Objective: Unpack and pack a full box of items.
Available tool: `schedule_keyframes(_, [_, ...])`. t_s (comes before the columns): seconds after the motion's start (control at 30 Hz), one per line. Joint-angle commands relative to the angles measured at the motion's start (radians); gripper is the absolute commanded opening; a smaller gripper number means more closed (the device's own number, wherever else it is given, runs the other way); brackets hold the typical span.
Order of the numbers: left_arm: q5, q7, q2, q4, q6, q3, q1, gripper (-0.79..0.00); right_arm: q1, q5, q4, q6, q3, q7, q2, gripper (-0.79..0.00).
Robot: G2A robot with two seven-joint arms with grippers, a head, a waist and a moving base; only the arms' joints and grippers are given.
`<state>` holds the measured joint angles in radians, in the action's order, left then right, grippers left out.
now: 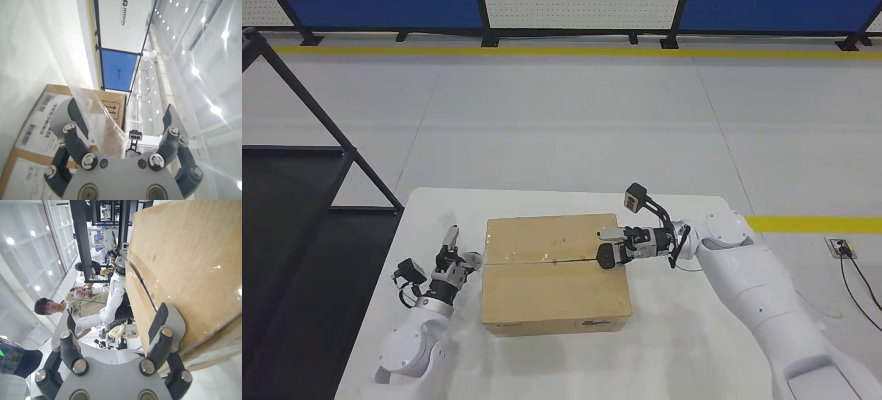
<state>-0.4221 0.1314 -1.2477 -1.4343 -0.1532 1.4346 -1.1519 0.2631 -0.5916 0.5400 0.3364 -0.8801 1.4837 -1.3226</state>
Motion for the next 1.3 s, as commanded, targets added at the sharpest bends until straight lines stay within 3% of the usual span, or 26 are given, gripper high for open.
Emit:
schedule_keyframes(0.0, [0.019,-0.024,0.0,-0.01,-0.023,0.011,-0.012,0.0,0.001,-0.001,0.0,0.001,-0.001,-0.001,0.001,0.0])
schedule_keyframes(0.27, [0.029,-0.052,0.001,-0.081,-0.098,0.06,-0.066,0.0,-0.001,-0.004,0.0,-0.001,0.001,0.001,0.002,0.0])
schedule_keyframes(0.37, [0.05,-0.03,0.0,-0.08,-0.072,0.046,-0.058,0.0,-0.006,-0.003,0.001,-0.003,0.005,0.003,0.0,0.0])
schedule_keyframes(0.5, [0.042,0.054,-0.001,-0.022,0.038,0.015,-0.022,0.0,-0.009,-0.002,-0.001,-0.003,0.009,0.003,-0.002,0.0])
schedule_keyframes(0.63, [0.069,0.07,-0.003,0.038,0.061,-0.009,0.005,0.0,-0.008,-0.004,-0.004,-0.002,0.008,0.002,0.0,0.0])
schedule_keyframes(0.83, [0.048,0.033,-0.014,0.09,-0.011,-0.022,0.045,0.0,-0.006,-0.007,-0.003,-0.002,0.006,0.002,0.003,0.0])
schedule_keyframes(1.07, [0.045,-0.025,-0.018,0.049,-0.098,0.008,0.034,0.0,-0.004,-0.008,-0.009,-0.002,0.01,0.002,0.002,0.0])
schedule_keyframes(1.27, [0.06,-0.022,-0.015,0.009,-0.08,0.039,0.036,0.0,-0.008,-0.012,-0.015,-0.004,0.01,0.004,0.001,0.0])
